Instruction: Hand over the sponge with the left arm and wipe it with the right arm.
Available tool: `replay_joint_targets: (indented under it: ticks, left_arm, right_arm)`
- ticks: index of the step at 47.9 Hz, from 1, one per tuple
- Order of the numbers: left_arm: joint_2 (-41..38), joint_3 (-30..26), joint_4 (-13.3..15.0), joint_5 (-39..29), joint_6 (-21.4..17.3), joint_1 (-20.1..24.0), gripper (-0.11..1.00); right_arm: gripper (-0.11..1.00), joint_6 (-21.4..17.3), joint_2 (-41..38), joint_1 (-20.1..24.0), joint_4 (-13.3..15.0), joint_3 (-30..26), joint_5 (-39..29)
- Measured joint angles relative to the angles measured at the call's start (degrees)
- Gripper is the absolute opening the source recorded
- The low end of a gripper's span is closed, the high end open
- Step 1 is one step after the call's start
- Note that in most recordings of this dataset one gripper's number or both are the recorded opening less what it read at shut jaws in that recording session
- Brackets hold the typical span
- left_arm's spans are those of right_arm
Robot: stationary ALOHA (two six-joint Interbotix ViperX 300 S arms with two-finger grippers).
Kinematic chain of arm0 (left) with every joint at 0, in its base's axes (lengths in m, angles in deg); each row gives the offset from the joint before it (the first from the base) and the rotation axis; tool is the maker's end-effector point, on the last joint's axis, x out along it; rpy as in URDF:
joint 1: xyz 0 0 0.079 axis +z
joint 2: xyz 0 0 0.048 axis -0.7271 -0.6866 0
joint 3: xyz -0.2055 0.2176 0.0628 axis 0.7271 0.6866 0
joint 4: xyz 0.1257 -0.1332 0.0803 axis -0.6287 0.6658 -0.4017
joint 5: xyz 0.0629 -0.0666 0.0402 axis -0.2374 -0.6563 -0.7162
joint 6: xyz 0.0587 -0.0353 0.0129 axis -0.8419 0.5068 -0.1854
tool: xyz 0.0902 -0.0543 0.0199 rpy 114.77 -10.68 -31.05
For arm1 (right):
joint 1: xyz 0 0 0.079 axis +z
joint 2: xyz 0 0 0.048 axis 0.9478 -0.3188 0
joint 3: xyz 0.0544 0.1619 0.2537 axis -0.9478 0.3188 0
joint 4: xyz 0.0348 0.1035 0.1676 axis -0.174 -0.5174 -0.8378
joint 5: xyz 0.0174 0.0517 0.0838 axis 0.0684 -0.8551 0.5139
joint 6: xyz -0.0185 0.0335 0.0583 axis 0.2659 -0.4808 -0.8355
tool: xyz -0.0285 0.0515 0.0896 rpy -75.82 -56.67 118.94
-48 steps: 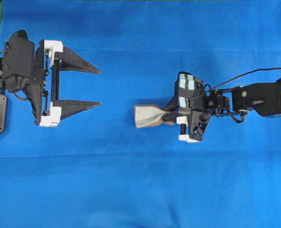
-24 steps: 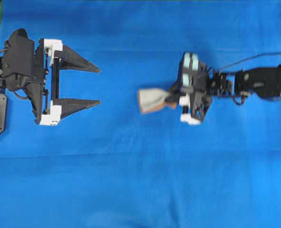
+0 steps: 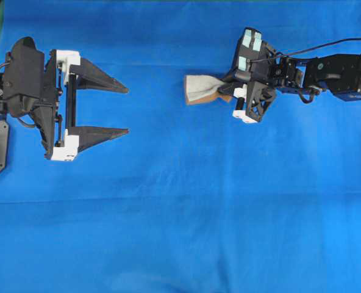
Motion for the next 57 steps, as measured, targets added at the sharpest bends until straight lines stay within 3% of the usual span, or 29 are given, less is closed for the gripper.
replay_joint_targets:
  ticks: [12, 22, 32, 45, 57]
  left_arm:
    - [0.00, 0.09, 0.00, -0.09, -0.88, 0.00, 0.89]
    - [0.00, 0.00, 0.00, -0.09, -0.97, 0.09, 0.89]
    - [0.00, 0.00, 0.00, -0.09, -0.97, 0.09, 0.88]
    - [0.00, 0.09, 0.00, -0.09, -0.88, 0.18, 0.88]
    - [0.00, 0.09, 0.09, -0.09, -0.88, 0.09, 0.88]
  right_arm:
    - [0.22, -3.34, 0.18, 7.73, -2.20, 0.18, -1.58]
    - [0.21, -8.00, 0.88, 19.42, -2.46, -0.70, -4.04]
    - [0.21, -10.99, 1.67, 27.77, -2.37, -1.93, -6.94]
    - [0.21, -10.72, 1.67, 27.60, -2.02, -2.20, -7.73]
    - [0.21, -9.40, 1.49, 19.25, 1.67, -1.67, -7.47]
